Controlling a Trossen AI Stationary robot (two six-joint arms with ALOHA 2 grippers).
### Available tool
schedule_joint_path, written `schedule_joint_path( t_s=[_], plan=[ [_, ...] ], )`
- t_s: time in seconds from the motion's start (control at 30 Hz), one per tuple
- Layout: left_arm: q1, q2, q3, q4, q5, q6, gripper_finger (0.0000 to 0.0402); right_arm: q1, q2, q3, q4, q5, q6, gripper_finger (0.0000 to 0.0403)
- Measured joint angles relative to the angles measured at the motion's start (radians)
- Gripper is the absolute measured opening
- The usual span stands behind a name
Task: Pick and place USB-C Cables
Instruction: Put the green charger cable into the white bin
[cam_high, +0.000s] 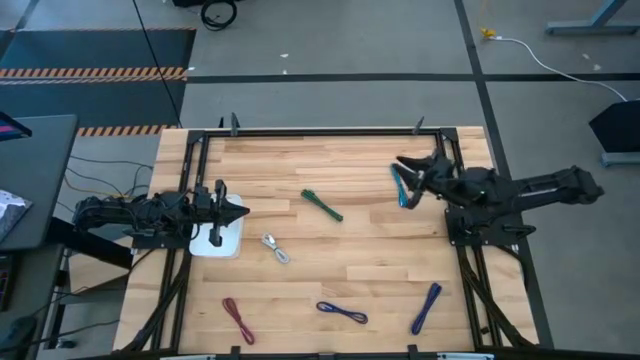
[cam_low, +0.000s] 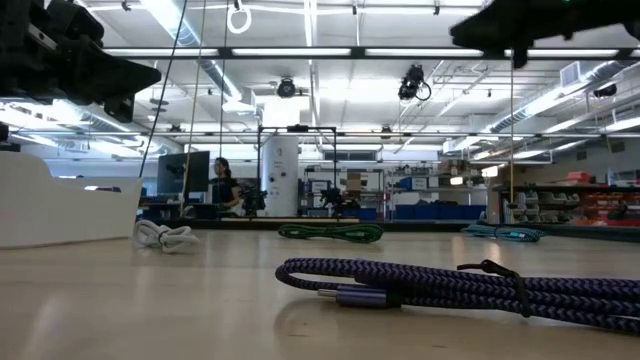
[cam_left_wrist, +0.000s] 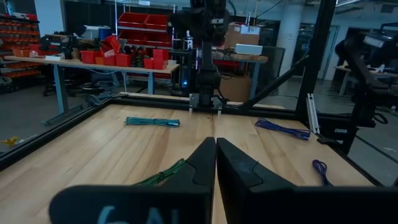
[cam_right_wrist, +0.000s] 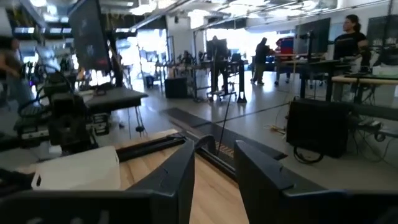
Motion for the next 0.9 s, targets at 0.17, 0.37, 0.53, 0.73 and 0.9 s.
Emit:
schedule_joint_path(
  t_s=[0.17, 0.37, 0.53, 0.73, 0.9],
  plan=[
    [0.000, 0.000, 0.000, 0.000, 0.000, 0.000, 0.0020, -0.034, 0.244, 0.154, -0.027, -0.092, -0.013, 0.0118],
    [0.000, 0.000, 0.000, 0.001, 0.000, 0.000, 0.0020, -0.096, 0.551, 0.326, -0.118, -0.200, 0.020, 0.0117],
    [0.000, 0.000, 0.000, 0.000, 0.000, 0.000, 0.0020, -0.149, 0.778, 0.437, -0.159, -0.220, 0.007, 0.0117],
    [0.000, 0.000, 0.000, 0.001, 0.000, -0.013, 0.0021, -0.202, 0.977, 0.543, -0.160, -0.329, 0.001, 0.0117],
    [0.000, 0.000, 0.000, 0.000, 0.000, -0.067, 0.0021, -0.215, 1.084, 0.629, -0.158, -0.361, -0.029, 0.0117]
  ],
)
